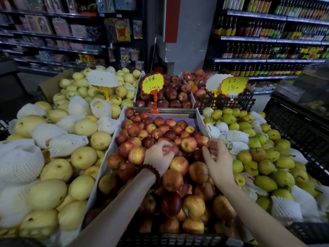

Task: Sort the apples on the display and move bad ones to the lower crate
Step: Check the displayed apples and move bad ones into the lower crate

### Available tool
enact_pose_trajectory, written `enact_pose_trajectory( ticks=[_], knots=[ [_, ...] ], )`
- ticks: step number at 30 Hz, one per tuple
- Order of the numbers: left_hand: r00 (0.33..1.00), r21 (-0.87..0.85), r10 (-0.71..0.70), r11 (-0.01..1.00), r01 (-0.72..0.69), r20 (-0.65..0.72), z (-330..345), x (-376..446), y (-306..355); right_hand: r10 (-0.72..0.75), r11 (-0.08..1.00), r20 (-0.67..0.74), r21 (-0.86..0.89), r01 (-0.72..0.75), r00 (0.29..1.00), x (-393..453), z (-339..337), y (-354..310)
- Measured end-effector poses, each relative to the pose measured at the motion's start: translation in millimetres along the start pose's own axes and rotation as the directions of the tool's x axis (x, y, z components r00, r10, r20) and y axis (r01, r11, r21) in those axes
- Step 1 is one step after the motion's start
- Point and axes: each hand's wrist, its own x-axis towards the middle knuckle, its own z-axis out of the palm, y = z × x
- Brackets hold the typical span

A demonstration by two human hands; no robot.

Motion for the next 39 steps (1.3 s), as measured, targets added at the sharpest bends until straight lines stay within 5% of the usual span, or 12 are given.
enact_pose_trajectory(
  ticks=[8, 15, 19, 30, 39],
  knots=[
    [0.999, -0.353, -0.010, 0.935, 0.021, 0.034, 28.6, -103.1, 11.2, 0.066, 0.923, 0.066, 0.375, -0.086, 0.996, -89.3, -37.0, -0.8],
    [0.985, -0.479, 0.001, 0.874, 0.083, 0.173, 102.0, -230.0, -63.6, 0.040, 0.855, 0.168, 0.505, -0.120, 0.985, -223.3, -47.3, 83.9],
    [0.970, -0.401, 0.001, 0.911, 0.099, 0.242, 152.8, -273.3, -125.3, 0.020, 0.860, 0.241, 0.491, -0.140, 0.970, -289.1, -31.2, 143.1],
    [0.909, -0.179, -0.323, 0.910, 0.375, 0.263, 316.3, -297.5, -369.7, 0.148, 0.885, 0.323, 0.379, -0.271, 0.935, -405.2, 81.2, 369.1],
    [0.892, 0.039, -0.260, 0.964, 0.264, 0.371, 396.8, -300.1, -421.9, 0.270, 0.907, 0.268, 0.250, -0.338, 0.925, -435.9, 105.8, 449.9]
  ],
)
